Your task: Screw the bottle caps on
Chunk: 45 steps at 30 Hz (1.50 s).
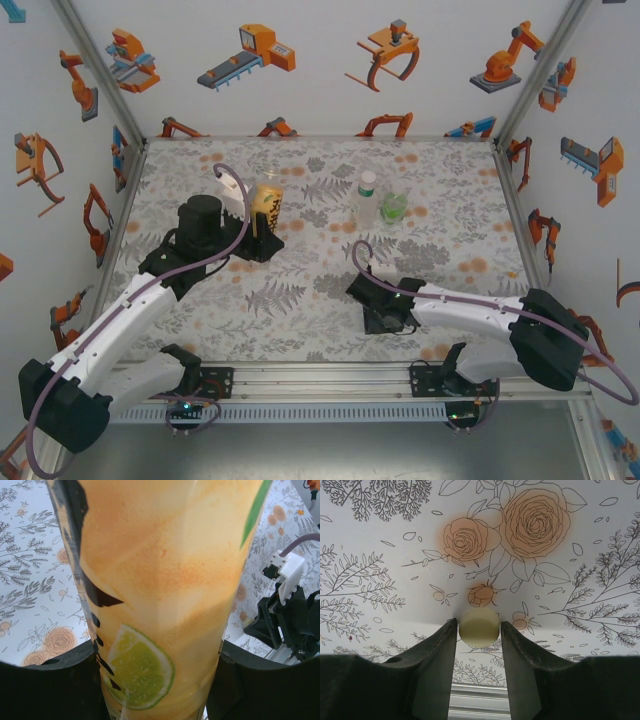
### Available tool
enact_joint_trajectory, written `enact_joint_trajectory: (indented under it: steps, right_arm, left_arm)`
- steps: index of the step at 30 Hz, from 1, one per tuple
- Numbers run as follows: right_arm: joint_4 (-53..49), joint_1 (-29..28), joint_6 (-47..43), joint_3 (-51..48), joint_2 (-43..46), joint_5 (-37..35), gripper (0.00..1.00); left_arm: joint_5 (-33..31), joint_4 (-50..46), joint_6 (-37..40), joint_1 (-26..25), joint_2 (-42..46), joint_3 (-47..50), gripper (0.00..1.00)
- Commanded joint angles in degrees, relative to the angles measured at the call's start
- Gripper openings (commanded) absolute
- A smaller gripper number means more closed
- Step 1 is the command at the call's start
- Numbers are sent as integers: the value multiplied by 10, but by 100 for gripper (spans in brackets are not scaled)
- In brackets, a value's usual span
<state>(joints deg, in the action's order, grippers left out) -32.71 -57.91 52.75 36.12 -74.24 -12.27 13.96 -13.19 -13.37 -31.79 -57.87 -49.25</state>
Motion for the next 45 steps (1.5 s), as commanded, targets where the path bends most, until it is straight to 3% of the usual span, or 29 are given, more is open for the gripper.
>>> enact_joint_trajectory:
  steps: [1,12,20,32,38,45]
  right_arm:
    - [-10,-4,4,8,-5,-4,40]
    - [-29,-3,-17,34,13,-26,31]
    - [-30,41,-92,106,42,12,24]
    - [-7,189,-270,260,115,219,17]
    - [11,194,-375,343,124,293,13]
    - [102,194,-485,377,133,456,9]
  left_arm:
    - [3,19,-10,4,-3,1,6]
    - [14,-8,13,4,-14,-14,6]
    - [101,-82,97,3,-27,-49,6]
    - [188,-199,308,-6,7,-75,7]
    - [186,-266,438,-21,33,-96,7]
    - [163,-319,542,-26,50,-115,8]
